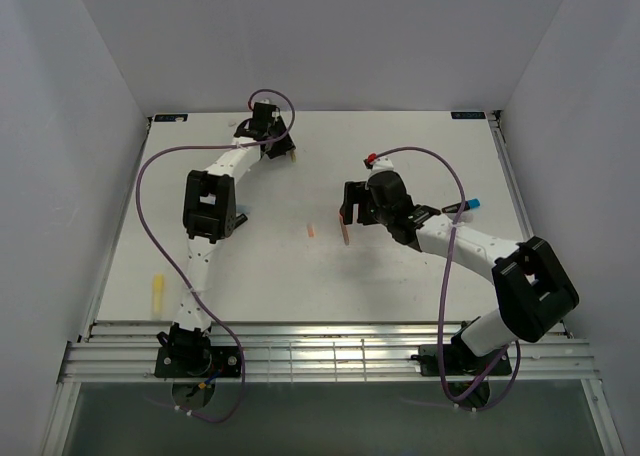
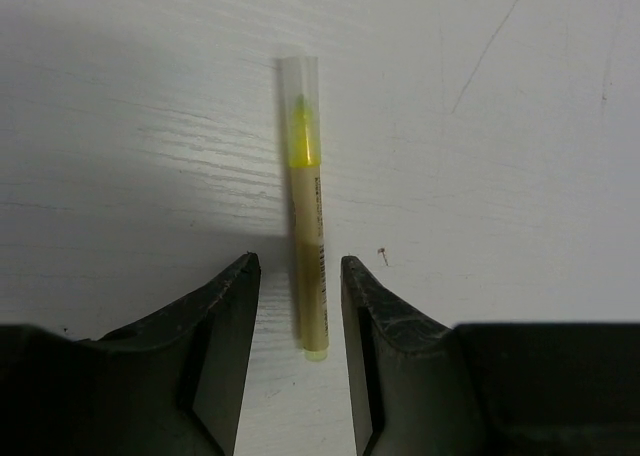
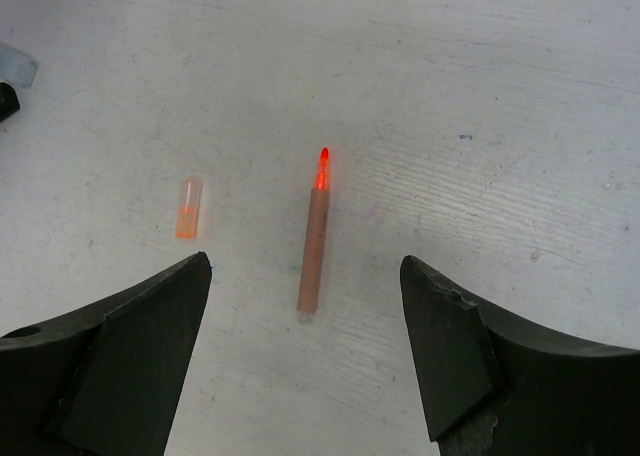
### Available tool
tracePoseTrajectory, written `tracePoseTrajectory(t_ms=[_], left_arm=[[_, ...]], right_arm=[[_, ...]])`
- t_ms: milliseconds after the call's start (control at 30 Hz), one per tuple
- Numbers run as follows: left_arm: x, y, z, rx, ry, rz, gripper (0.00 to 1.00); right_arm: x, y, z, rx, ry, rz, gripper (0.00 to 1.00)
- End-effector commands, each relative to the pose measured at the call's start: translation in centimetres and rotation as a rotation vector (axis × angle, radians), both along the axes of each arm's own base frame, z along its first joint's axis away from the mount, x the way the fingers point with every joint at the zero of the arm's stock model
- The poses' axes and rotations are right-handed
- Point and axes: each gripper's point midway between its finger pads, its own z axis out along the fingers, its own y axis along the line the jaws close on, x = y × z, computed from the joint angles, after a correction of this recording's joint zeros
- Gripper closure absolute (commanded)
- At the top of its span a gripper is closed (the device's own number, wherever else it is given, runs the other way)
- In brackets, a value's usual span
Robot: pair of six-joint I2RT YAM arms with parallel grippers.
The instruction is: Open the pen caps
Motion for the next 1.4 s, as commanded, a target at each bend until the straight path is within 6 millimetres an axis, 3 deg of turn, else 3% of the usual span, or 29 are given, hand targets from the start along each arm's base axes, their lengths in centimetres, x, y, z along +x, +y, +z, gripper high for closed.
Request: tracePoseTrajectory(t_ms=[0,167,367,500,600,767,867,900,1000,1033,1100,1133,1167,1200,1233,1267,1300,1333,1367], left_arm=[[0.0,-0.3,0.1,0.058,-0.007,-0.031,0.52],[-0.1,-0.9,-0.5,0.173,-0.025,-0.051,0.54],[-1.0,0.0,-1.9,0.271,0.005,-0.042,0.56],[-1.7,0.6,-3.1,0.297,0.038,-0.040,0.66],[-2.0,0.4,-3.6,0.290,0.050,-0.048,0.78],[-2.0,-0.3,-3.2,0.267,0.042,-0.084,0.85],[-1.8,0.0,-1.6,0.269,0.020,-0.082,0.94],[-1.6,0.2,0.5,0.267,-0.009,-0.070,0.99],[-2.2,0.6,3.5,0.266,-0.038,-0.058,1.00],[-2.4,0.5,6.7,0.247,-0.083,-0.057,1.00],[-3.9,0.7,8.0,0.228,-0.076,-0.058,1.00],[-4.8,0.5,11.5,0.190,-0.118,-0.070,1.00],[-5.8,0.4,12.3,0.168,-0.118,-0.078,1.00],[-7.7,0.5,11.1,0.155,-0.070,-0.090,1.00],[-9.0,-0.5,11.8,0.089,-0.067,-0.120,1.00],[-10.7,-1.0,15.1,0.030,-0.116,-0.152,1.00],[-13.6,-0.9,12.0,0.008,-0.038,-0.176,1.00],[-14.5,-1.7,13.0,-0.060,-0.078,-0.193,1.00],[-16.9,-2.7,16.3,-0.147,-0.138,-0.259,1.00]], right_arm=[[0.5,0.1,1.8,0.034,-0.062,0.000,0.18],[0.4,-0.3,1.7,0.017,-0.071,-0.004,0.18],[0.2,-0.4,1.7,0.019,-0.078,0.001,0.18],[0.1,-0.5,1.7,0.018,-0.079,0.003,0.18],[0.0,-0.8,1.8,0.016,-0.083,-0.001,0.18],[-0.1,-0.9,2.3,0.025,-0.094,-0.004,0.19],[-0.1,-0.7,2.6,0.032,-0.090,0.002,0.18],[-0.2,-0.7,2.7,0.034,-0.086,0.004,0.18],[-0.6,-0.3,2.8,0.058,-0.063,0.027,0.18],[-0.9,-0.1,2.7,0.063,-0.051,0.039,0.18],[-1.6,0.8,2.9,0.090,-0.021,0.094,0.18],[-1.9,1.1,2.8,0.098,-0.008,0.114,0.18],[-2.5,1.5,2.7,0.111,0.023,0.139,0.18],[-3.2,2.0,2.7,0.133,0.042,0.173,0.19],[-3.6,2.3,2.7,0.151,0.054,0.192,0.18],[-4.3,2.9,3.1,0.185,0.062,0.232,0.18],[-4.9,3.1,2.8,0.210,0.089,0.243,0.18],[-5.3,3.5,2.9,0.232,0.099,0.262,0.18],[-6.1,4.0,3.4,0.269,0.111,0.301,0.19]])
